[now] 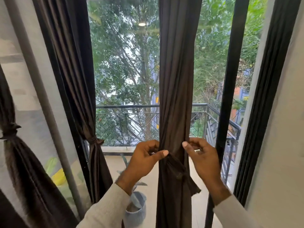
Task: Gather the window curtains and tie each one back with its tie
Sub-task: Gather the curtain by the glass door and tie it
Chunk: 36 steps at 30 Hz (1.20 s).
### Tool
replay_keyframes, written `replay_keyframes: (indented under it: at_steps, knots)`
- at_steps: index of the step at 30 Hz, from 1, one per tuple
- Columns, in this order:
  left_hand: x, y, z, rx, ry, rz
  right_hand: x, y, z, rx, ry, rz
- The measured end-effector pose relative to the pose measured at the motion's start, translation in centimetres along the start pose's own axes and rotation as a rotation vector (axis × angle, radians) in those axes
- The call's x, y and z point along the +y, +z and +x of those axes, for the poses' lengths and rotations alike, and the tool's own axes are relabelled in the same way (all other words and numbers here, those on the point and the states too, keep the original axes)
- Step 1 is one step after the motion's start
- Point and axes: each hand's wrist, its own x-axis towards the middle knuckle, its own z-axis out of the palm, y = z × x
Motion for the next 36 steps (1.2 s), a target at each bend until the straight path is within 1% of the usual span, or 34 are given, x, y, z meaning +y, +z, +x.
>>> replay_keyframes:
  at_steps: [2, 3, 4, 6, 7, 9, 10, 11, 12, 13, 16, 18, 20, 22, 24, 26, 29, 30, 31, 32, 34, 35, 36]
  knots:
    - [-0.1, -0.1, -0.1, -0.006, -0.002, 0.012, -0.2, 0.1, -1.4, 0.106, -0.125, -0.083]
    - [-0.2, -0.1, -0.1, -0.008, -0.002, 0.019, -0.3, 0.2, -1.9, 0.105, -0.147, -0.087]
    - [-0.1, -0.1, -0.2, -0.015, 0.000, 0.015, -0.5, 0.5, -2.3, 0.047, -0.130, -0.051]
    - [0.4, 0.0, -0.3, -0.034, 0.000, 0.000, -0.2, 1.0, -2.1, -0.104, -0.047, -0.007]
    - [0.6, -0.1, -0.4, -0.056, -0.008, 0.004, 0.1, 1.1, -1.8, -0.151, 0.005, 0.002]
    - [0.9, -0.1, -0.5, -0.057, -0.013, 0.035, 0.7, 0.7, -1.3, -0.160, 0.117, 0.068]
    - [0.8, -0.1, -0.5, -0.032, -0.021, 0.040, 0.9, 0.3, -1.3, -0.139, 0.142, 0.084]
    - [0.9, 0.0, -0.5, 0.005, -0.028, 0.042, 0.8, 0.0, -1.6, -0.110, 0.129, 0.061]
    - [0.9, 0.2, -0.5, 0.048, -0.022, 0.060, 0.6, -0.3, -2.3, -0.078, 0.075, 0.011]
    - [0.7, 0.4, -0.5, 0.090, -0.003, 0.090, 0.4, -0.5, -3.1, -0.042, -0.019, -0.056]
    - [0.4, 1.5, -0.9, 0.172, 0.076, 0.240, -0.2, -0.2, -5.7, 0.007, -0.356, -0.234]
    - [0.6, 2.3, -1.1, 0.172, 0.127, 0.310, 0.0, 0.3, -6.3, -0.010, -0.466, -0.282]
    - [1.0, 2.8, -1.0, 0.159, 0.155, 0.332, 0.3, 0.8, -6.3, -0.041, -0.495, -0.298]
    - [1.3, 3.0, -0.9, 0.133, 0.144, 0.311, 0.6, 1.0, -6.4, -0.097, -0.471, -0.256]
    - [1.4, 2.9, -0.8, 0.078, 0.099, 0.221, 0.9, 0.9, -6.3, -0.144, -0.438, -0.206]
    - [1.6, 2.8, -0.5, 0.062, 0.053, 0.163, 1.5, 0.6, -5.9, -0.185, -0.405, -0.167]
    - [1.4, 2.4, 0.4, 0.112, 0.047, 0.231, 2.0, -0.2, -5.2, -0.316, -0.443, -0.122]
    - [1.3, 2.3, 0.7, 0.126, 0.044, 0.253, 2.1, -0.5, -4.7, -0.338, -0.453, -0.099]
    - [1.2, 2.1, 0.9, 0.123, 0.026, 0.248, 2.1, -0.9, -4.1, -0.314, -0.441, -0.093]
    - [1.2, 2.0, 1.0, 0.111, -0.003, 0.223, 2.1, -1.2, -3.2, -0.244, -0.384, -0.089]
    - [1.5, 1.7, 0.9, 0.074, -0.062, 0.161, 2.1, -2.0, -0.9, -0.087, -0.149, -0.071]
    - [1.8, 1.7, 0.8, 0.060, -0.078, 0.137, 1.9, -2.3, 0.1, -0.086, -0.022, -0.073]
    - [2.0, 1.6, 0.7, 0.043, -0.091, 0.109, 2.0, -2.3, 0.9, -0.131, 0.058, -0.091]
